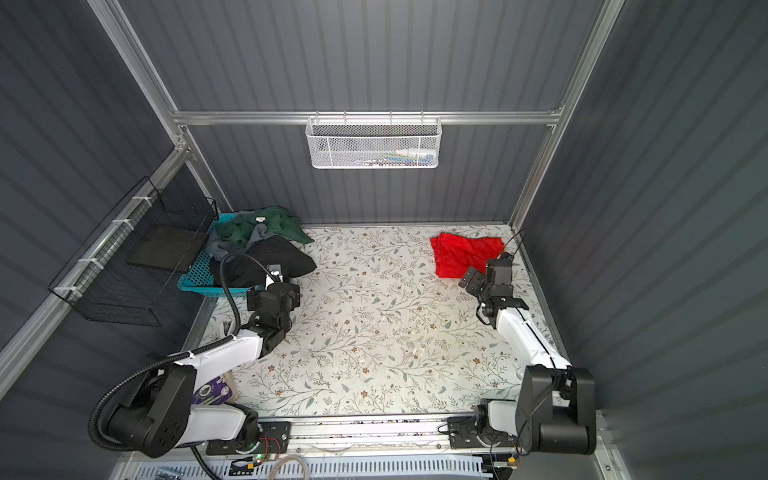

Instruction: Fold and stack the t-shirts

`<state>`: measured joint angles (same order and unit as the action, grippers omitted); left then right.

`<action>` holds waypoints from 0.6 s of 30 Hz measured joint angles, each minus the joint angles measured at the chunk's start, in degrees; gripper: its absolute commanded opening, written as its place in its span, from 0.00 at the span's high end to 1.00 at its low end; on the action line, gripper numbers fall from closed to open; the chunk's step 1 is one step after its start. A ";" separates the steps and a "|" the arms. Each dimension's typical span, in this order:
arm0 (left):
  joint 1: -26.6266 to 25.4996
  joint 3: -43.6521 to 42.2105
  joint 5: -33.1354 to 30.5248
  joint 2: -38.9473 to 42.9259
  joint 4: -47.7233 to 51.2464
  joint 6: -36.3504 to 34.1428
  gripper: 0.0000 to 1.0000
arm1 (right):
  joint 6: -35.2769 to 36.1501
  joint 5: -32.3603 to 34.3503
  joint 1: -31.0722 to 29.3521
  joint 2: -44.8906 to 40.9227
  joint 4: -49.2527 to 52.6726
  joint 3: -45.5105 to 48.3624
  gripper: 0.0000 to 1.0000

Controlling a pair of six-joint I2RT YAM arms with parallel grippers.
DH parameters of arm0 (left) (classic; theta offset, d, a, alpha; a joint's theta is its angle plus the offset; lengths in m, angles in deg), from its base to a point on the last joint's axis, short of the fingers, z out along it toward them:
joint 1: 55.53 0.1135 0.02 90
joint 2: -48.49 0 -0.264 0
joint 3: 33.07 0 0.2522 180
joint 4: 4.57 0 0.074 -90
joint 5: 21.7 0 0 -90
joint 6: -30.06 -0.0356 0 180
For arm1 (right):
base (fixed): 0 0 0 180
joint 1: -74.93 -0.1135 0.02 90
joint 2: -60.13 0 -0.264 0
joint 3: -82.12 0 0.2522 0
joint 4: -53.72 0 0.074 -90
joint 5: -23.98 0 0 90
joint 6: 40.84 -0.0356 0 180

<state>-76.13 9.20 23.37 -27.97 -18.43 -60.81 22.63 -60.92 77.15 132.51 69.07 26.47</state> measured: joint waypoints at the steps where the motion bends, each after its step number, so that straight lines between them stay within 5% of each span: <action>1: 1.07 -2.38 0.42 0.42 -3.23 -0.85 0.00 | 0.31 1.18 -0.52 -1.29 -2.64 2.16 0.01; 5: 4.70 -9.31 2.60 -2.12 -14.64 -2.84 0.00 | 1.95 3.98 -2.47 -3.28 -10.91 7.96 0.01; 13: 8.00 -10.56 11.78 -19.87 -33.90 -3.15 0.00 | 7.74 9.01 -3.43 -2.97 -23.23 12.33 0.01; 18: 8.61 -8.57 15.78 -22.99 -34.05 -3.23 0.00 | 12.17 11.61 -3.45 -5.81 -32.92 20.59 0.01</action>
<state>-67.52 0.63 39.15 -50.97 -52.48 -64.04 34.81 -49.31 73.69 126.70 36.15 47.06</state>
